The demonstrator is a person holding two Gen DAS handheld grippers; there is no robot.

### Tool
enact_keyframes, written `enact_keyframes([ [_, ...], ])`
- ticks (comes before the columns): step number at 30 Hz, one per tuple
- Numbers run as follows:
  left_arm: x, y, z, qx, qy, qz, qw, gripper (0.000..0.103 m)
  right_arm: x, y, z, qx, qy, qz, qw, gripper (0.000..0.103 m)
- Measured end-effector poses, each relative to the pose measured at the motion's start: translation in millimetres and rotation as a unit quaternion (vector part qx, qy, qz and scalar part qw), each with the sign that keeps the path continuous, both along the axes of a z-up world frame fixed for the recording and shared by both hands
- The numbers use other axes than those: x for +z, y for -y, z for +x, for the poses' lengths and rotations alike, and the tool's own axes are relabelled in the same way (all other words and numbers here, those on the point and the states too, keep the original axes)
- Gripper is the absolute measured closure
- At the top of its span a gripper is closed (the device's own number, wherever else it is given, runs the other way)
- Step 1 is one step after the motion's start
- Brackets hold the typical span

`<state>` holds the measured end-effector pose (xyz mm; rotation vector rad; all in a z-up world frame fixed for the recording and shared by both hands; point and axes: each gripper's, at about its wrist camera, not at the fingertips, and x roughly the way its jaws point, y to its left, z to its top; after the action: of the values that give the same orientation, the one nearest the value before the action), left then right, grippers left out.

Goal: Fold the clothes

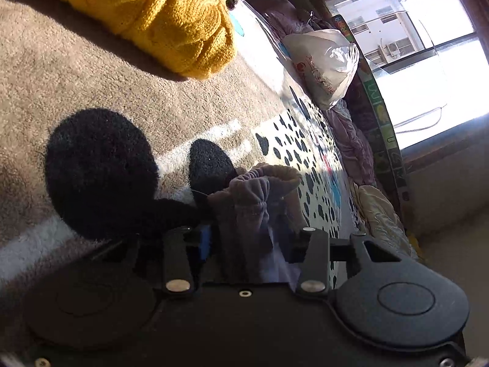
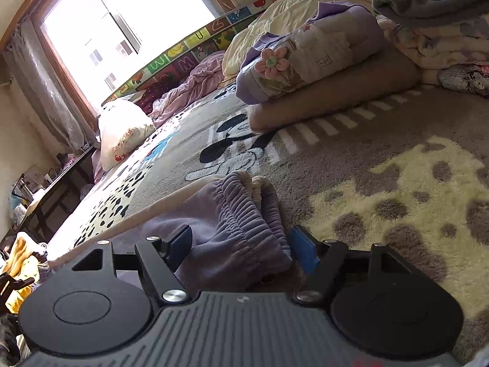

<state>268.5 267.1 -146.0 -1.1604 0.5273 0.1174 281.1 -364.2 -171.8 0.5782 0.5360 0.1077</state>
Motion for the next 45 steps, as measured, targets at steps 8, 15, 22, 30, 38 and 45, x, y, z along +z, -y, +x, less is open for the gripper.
enact_keyframes([
  [8, -4, -4, 6, -0.014, 0.02, 0.012, 0.9996, 0.068, -3, 8, 6, 0.005, 0.003, 0.022, 1.0, 0.032],
  [15, 6, 6, 12, -0.009, 0.029, 0.067, 0.9973, 0.079, -4, 10, 6, 0.008, 0.004, 0.029, 1.0, 0.032],
  [22, 50, 55, 13, -0.027, 0.085, 0.19, 0.9777, 0.083, -4, 10, 6, 0.01, 0.004, 0.026, 1.0, 0.031],
  [30, 84, 165, 11, -0.089, 0.123, 0.398, 0.9049, 0.083, -4, 9, 6, 0.014, 0.005, 0.024, 1.0, 0.03],
  [38, 64, 242, 10, -0.174, 0.14, 0.563, 0.796, 0.083, -4, 10, 6, 0.017, 0.005, 0.029, 0.999, 0.029],
  [45, 44, 282, 1, -0.235, 0.168, 0.651, 0.702, 0.083, -4, 11, 6, 0.019, 0.005, 0.031, 0.999, 0.028],
])
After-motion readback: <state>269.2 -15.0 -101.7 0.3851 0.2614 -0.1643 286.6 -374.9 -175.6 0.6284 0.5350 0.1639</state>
